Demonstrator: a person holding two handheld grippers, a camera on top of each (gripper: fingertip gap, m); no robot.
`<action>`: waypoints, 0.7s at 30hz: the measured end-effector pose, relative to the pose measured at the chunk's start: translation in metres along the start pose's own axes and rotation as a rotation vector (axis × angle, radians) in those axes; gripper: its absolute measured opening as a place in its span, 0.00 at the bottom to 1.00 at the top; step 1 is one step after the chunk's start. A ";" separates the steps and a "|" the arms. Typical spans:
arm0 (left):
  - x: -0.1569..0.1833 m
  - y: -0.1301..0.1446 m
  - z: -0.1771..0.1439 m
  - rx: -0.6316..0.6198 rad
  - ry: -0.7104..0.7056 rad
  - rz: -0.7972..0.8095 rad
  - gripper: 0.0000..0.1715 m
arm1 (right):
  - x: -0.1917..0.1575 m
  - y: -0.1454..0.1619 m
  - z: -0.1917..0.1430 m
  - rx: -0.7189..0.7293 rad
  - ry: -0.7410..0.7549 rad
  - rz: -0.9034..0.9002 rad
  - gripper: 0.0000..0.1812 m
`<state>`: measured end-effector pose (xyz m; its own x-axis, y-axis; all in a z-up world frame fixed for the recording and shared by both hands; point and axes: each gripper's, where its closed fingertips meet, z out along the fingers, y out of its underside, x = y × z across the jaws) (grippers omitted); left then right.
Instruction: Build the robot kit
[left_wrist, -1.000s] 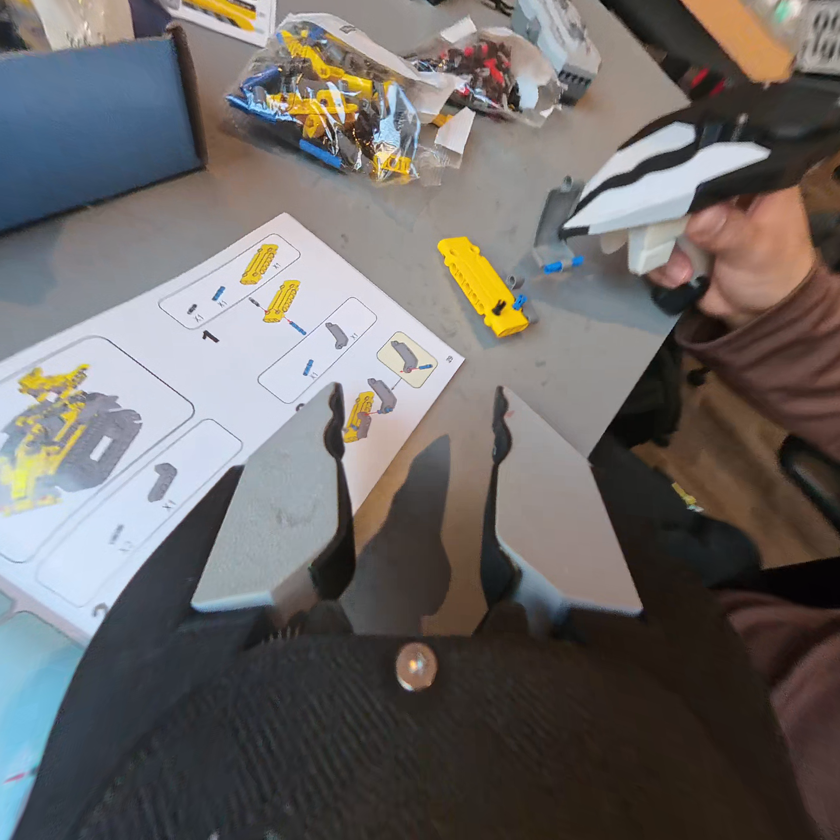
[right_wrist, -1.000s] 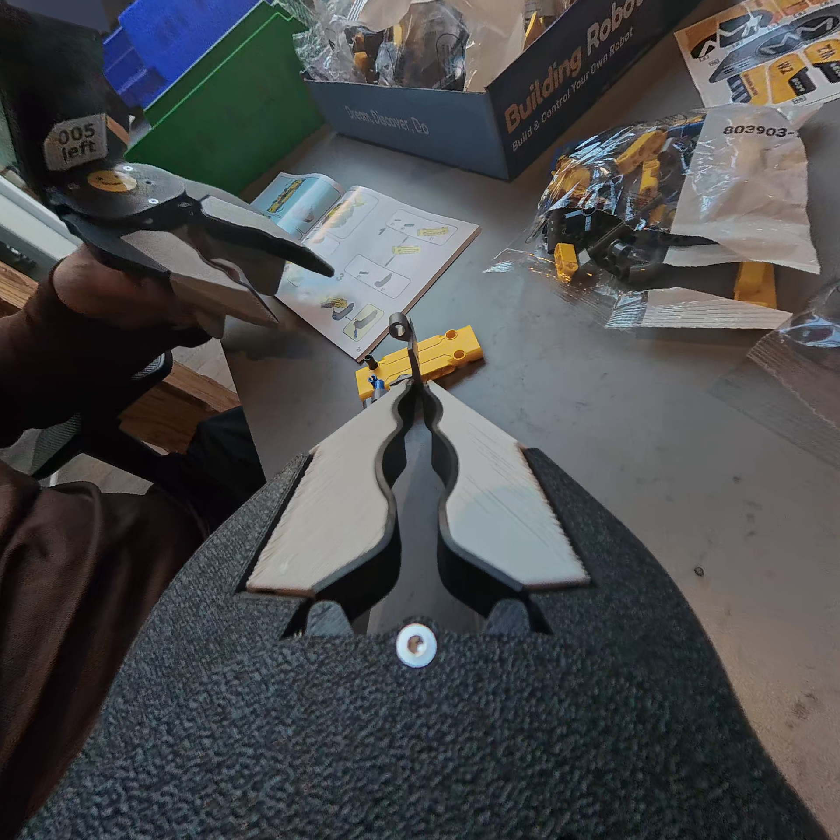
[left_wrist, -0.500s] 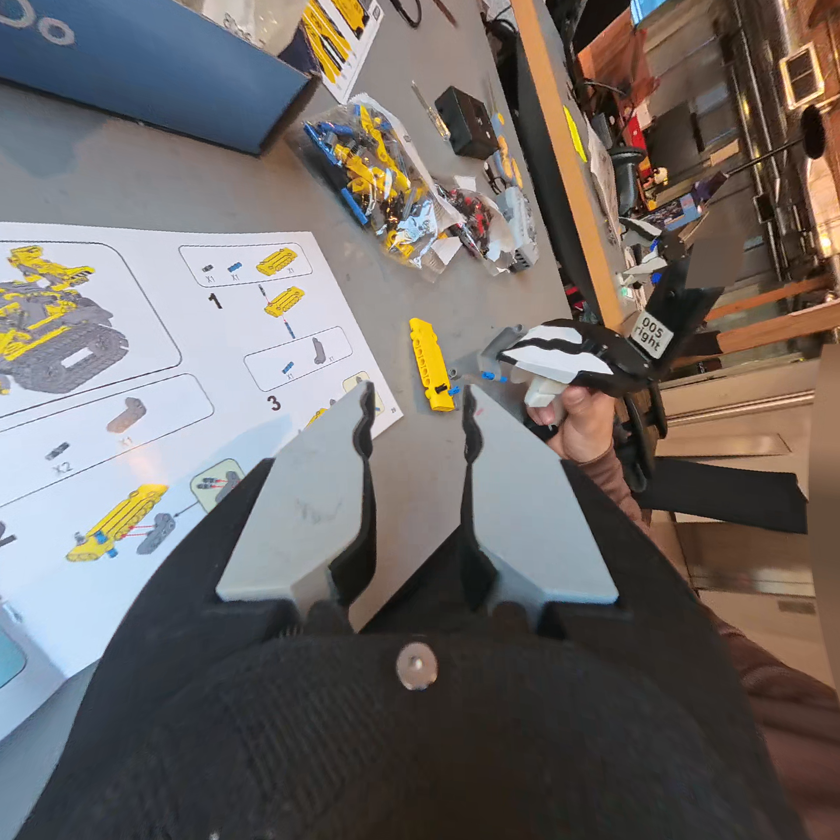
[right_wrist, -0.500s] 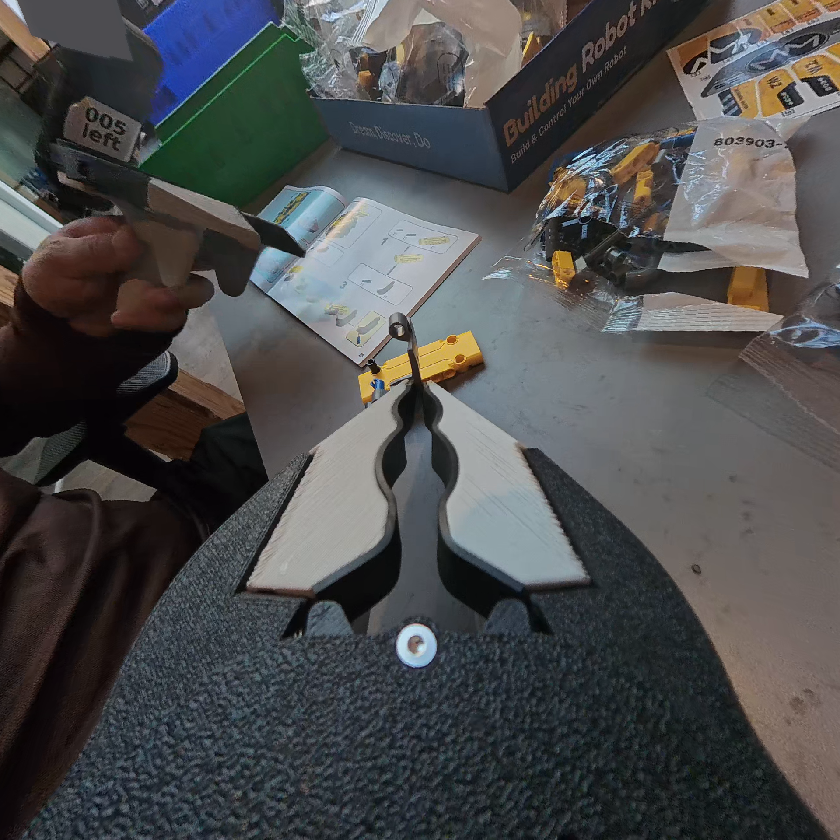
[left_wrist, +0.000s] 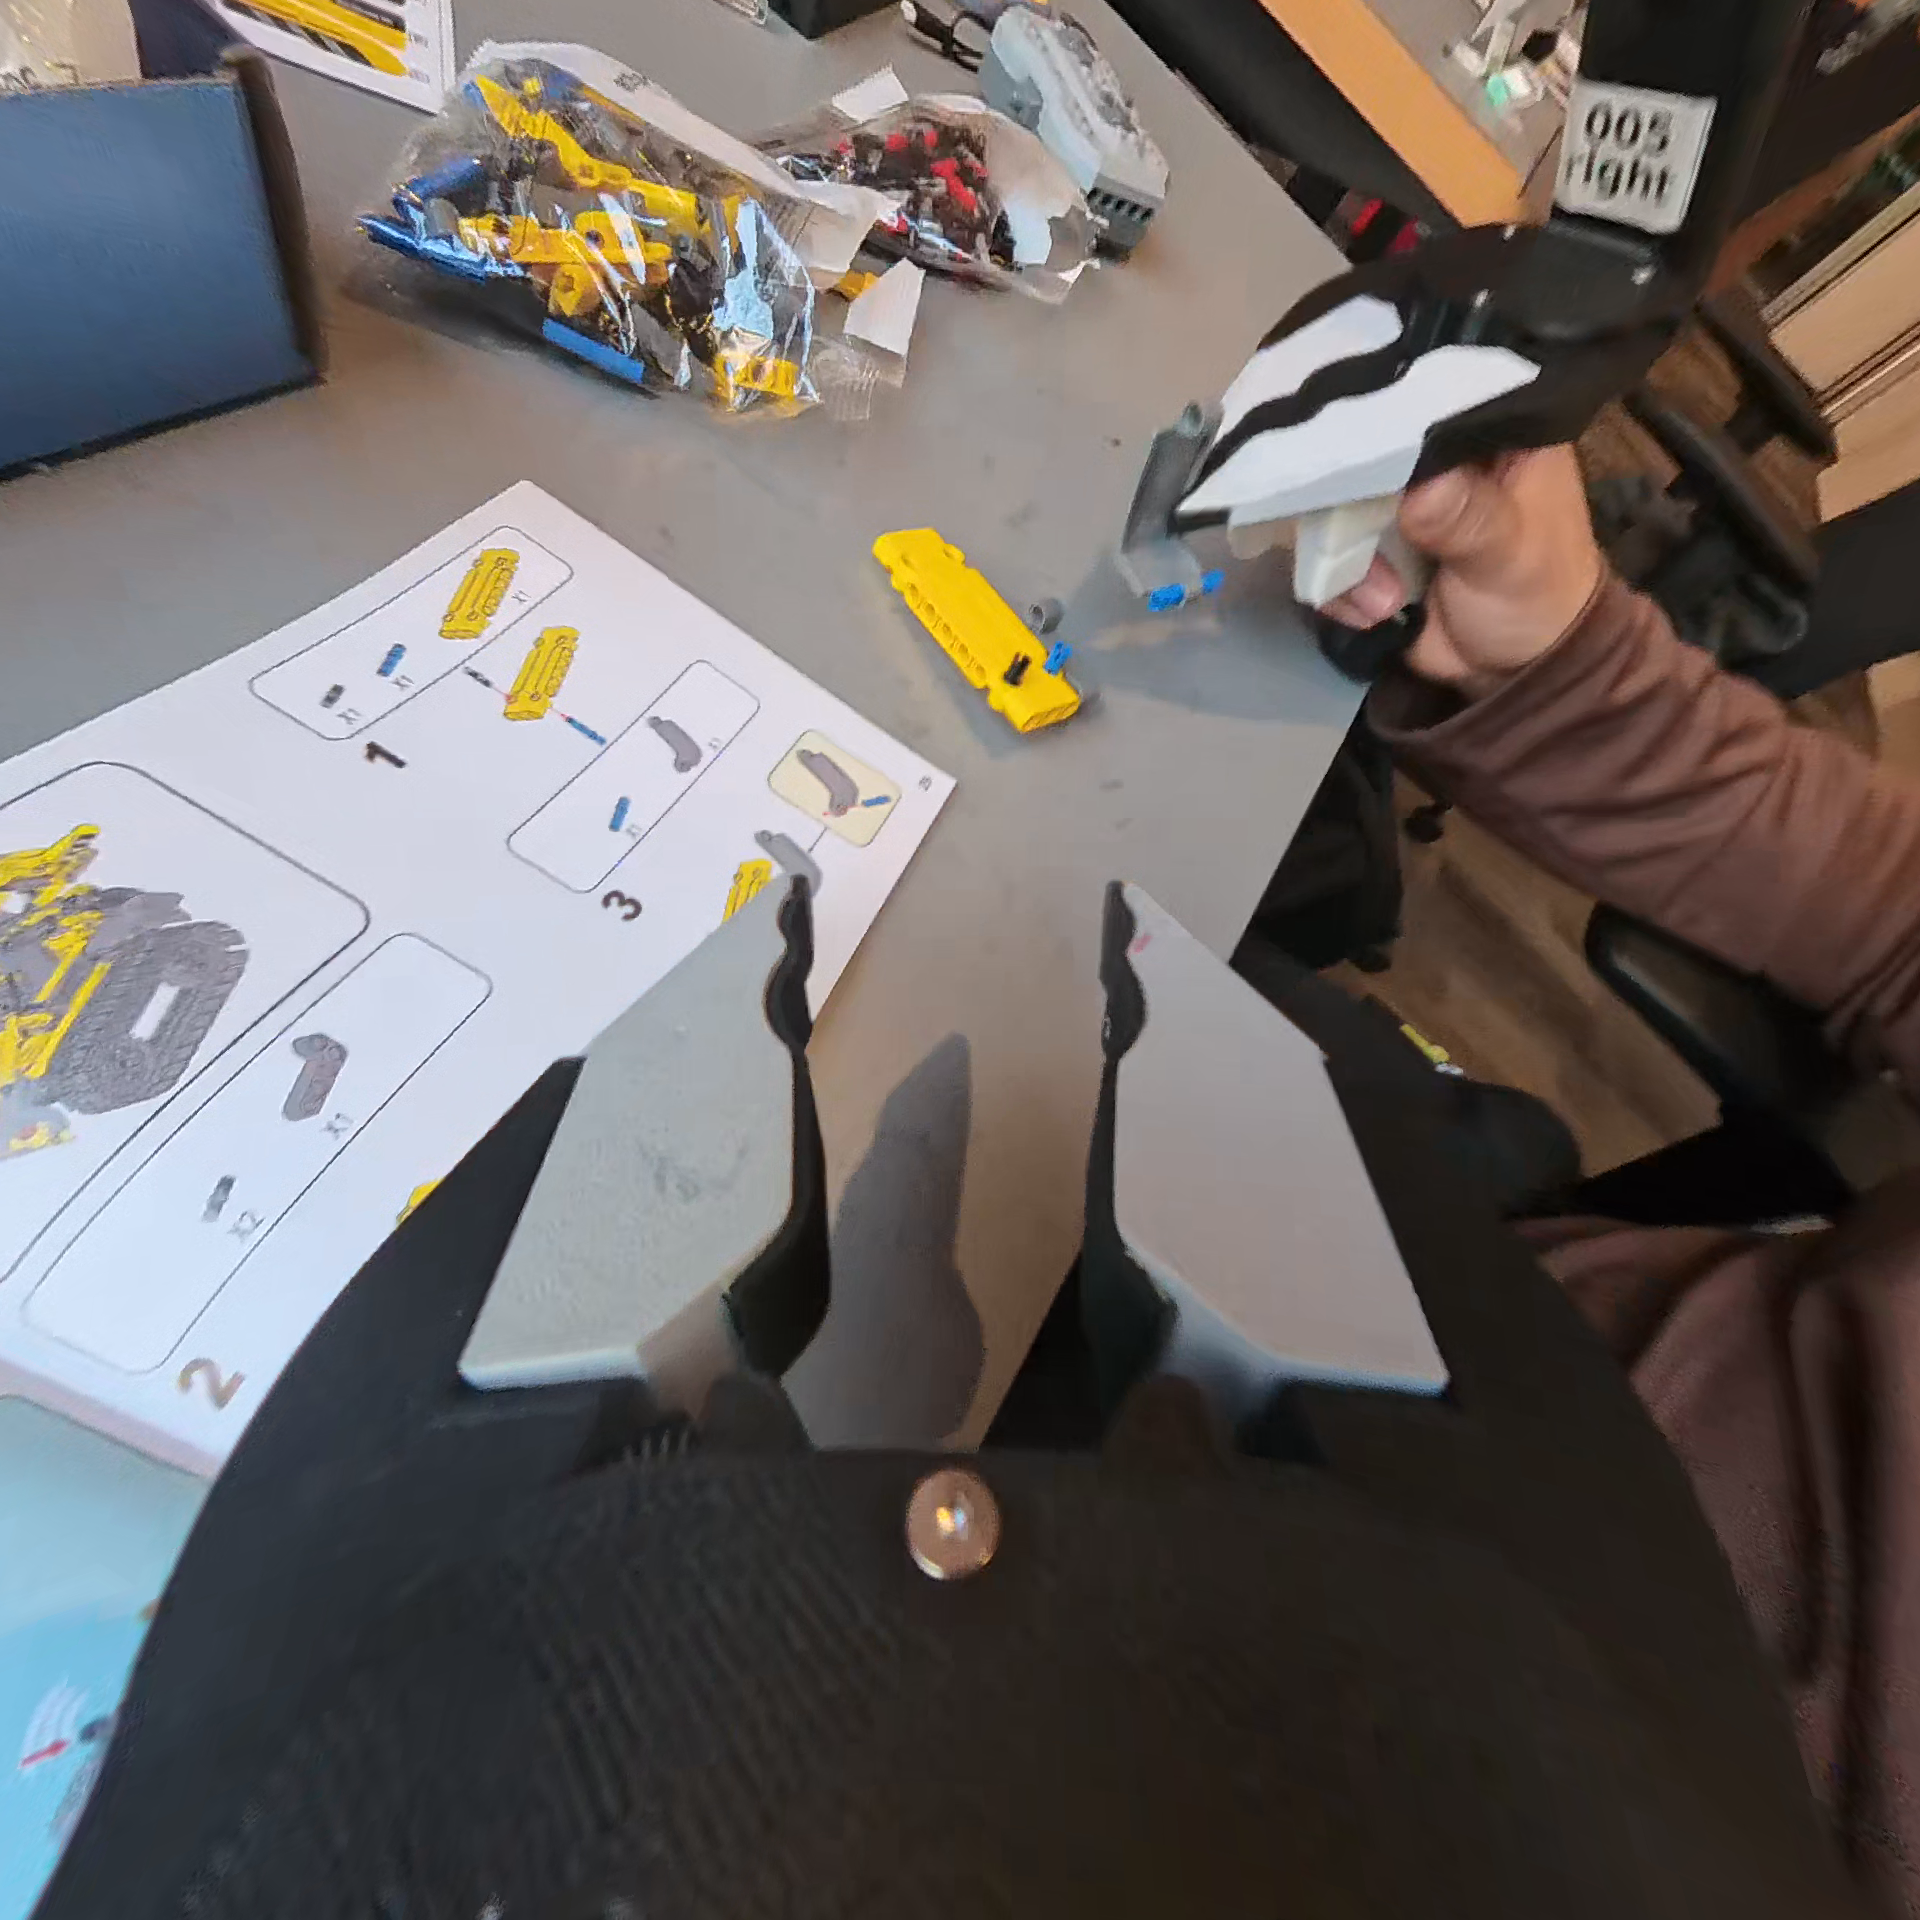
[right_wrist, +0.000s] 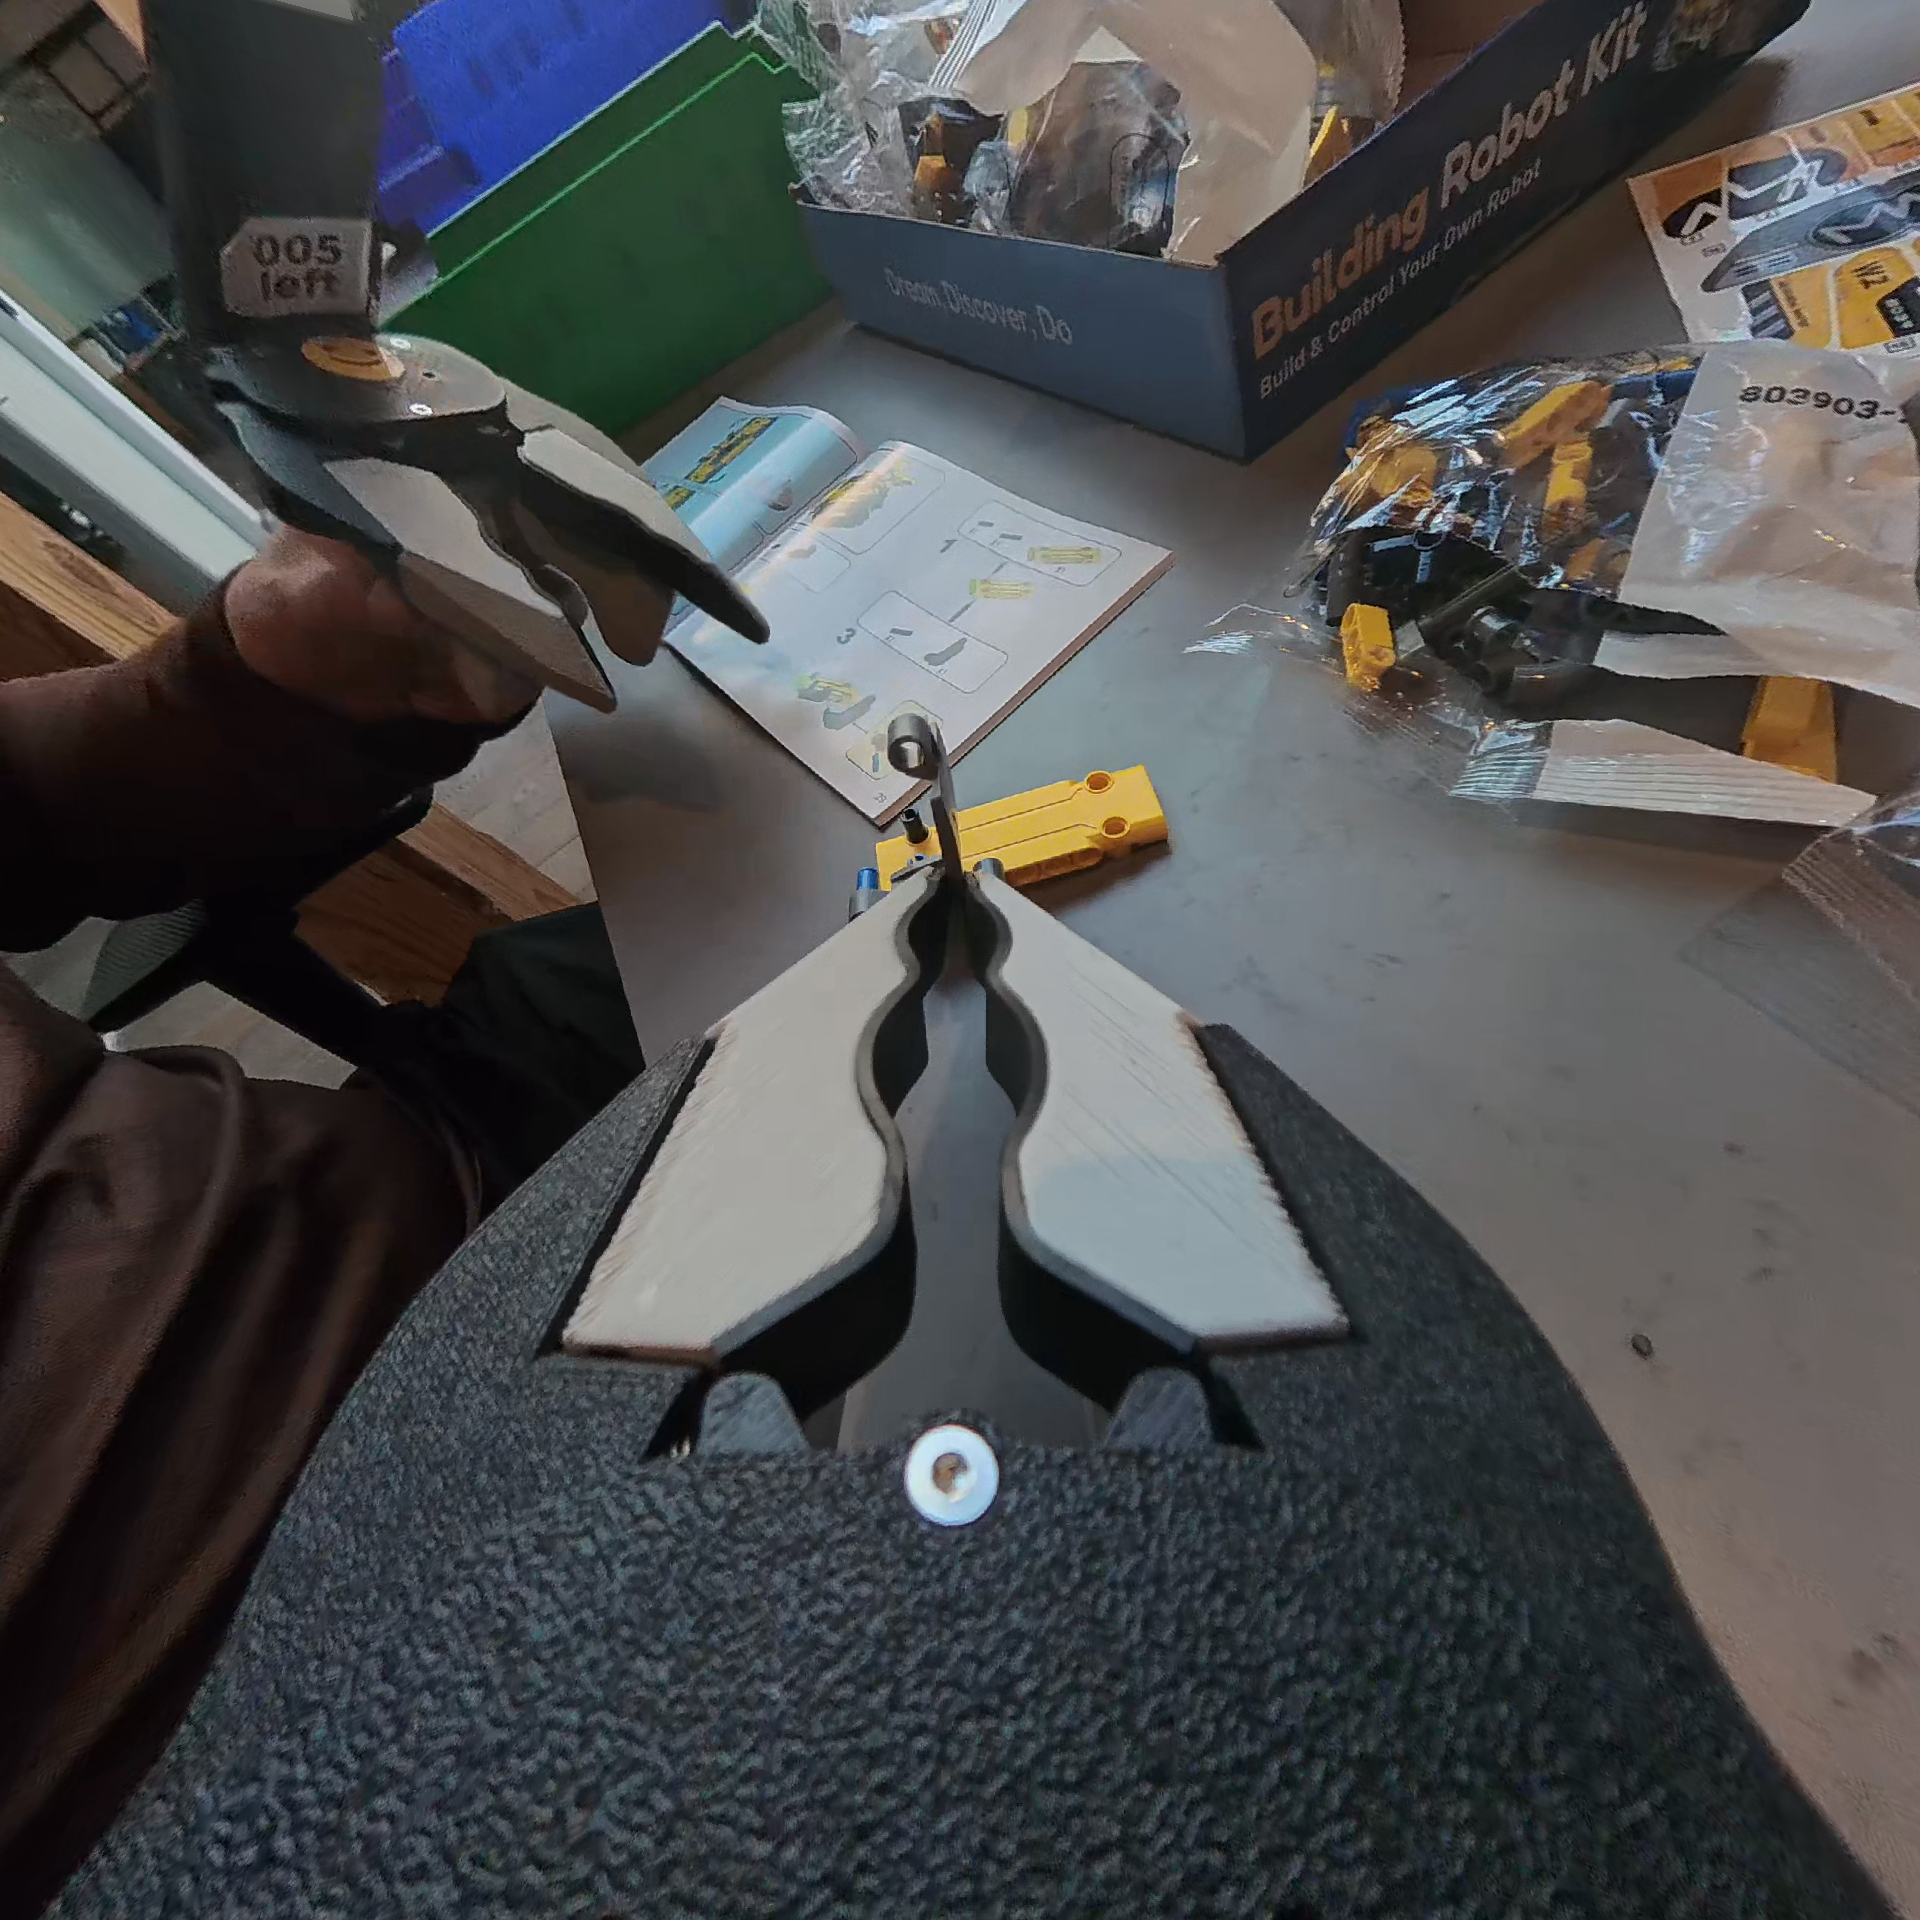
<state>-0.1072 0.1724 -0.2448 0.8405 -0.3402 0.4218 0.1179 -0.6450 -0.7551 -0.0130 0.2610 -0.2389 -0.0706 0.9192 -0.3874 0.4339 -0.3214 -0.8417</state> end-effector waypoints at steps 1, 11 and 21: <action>-0.001 0.004 -0.002 0.003 -0.010 0.033 0.31 | -0.001 -0.001 -0.001 0.009 -0.005 -0.002 0.01; -0.004 0.016 -0.009 -0.008 0.008 0.212 0.23 | -0.003 -0.006 -0.011 0.066 0.048 -0.064 0.01; -0.018 0.001 -0.009 -0.048 -0.003 0.330 0.23 | 0.007 -0.020 -0.024 0.162 -0.052 0.067 0.01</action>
<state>-0.1275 0.1717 -0.2484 0.8305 -0.5344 0.1569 -0.1859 -0.5315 -0.8264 -0.0009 0.2794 -0.2155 -0.0949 0.8829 -0.4599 0.2893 -0.4175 -0.8614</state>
